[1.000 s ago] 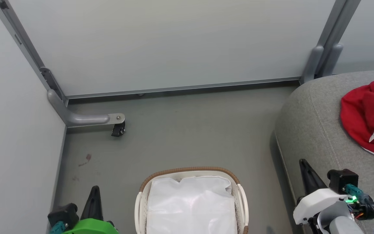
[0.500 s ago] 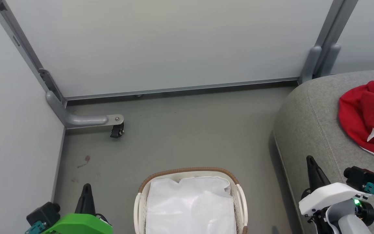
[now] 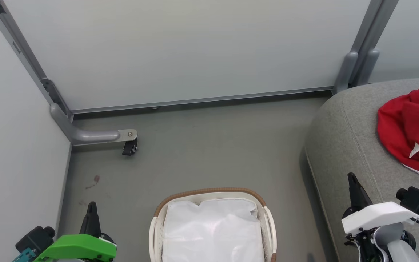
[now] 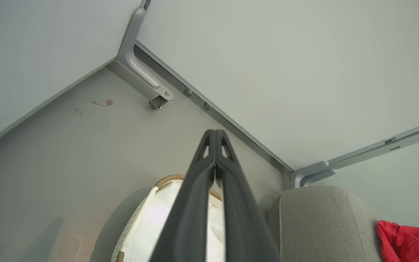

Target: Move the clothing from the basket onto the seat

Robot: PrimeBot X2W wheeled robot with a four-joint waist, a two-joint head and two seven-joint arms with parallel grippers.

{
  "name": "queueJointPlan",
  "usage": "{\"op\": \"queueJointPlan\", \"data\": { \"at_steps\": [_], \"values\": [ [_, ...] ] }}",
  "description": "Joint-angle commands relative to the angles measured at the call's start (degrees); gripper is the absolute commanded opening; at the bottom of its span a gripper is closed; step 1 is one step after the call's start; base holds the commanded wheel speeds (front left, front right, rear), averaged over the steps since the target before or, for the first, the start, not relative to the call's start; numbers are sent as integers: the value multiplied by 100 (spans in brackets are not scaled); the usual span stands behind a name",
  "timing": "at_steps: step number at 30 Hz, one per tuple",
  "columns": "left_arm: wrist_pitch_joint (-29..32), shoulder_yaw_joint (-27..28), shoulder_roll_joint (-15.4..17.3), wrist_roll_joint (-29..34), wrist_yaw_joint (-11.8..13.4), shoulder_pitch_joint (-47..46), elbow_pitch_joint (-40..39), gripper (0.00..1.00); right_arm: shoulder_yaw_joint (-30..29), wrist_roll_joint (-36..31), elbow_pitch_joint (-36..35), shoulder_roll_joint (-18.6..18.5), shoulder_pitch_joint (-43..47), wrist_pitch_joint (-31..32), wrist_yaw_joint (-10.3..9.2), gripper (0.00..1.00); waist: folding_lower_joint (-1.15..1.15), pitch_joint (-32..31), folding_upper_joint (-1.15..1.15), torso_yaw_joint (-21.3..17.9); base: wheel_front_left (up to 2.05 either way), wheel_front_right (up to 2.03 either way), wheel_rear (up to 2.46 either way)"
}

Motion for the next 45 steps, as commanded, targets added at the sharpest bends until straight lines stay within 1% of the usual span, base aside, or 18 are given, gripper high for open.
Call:
{"op": "queueJointPlan", "data": {
  "at_steps": [1,18,45],
  "values": [
    [37,47,17,-197,-41,-185,-108,0,-32,220,-120,-41,-28,47,-2,0,0,-1,0,-3,0,0,0],
    [377,238,22,-1356,-111,-264,-291,0,-116,1566,-316,-50,27,381,-3,0,0,-20,0,-45,0,0,0],
    [789,472,30,-2757,-201,-357,-509,0,-220,3187,-552,-60,88,790,-5,0,0,-48,0,-108,0,0,0]
  ]
}}
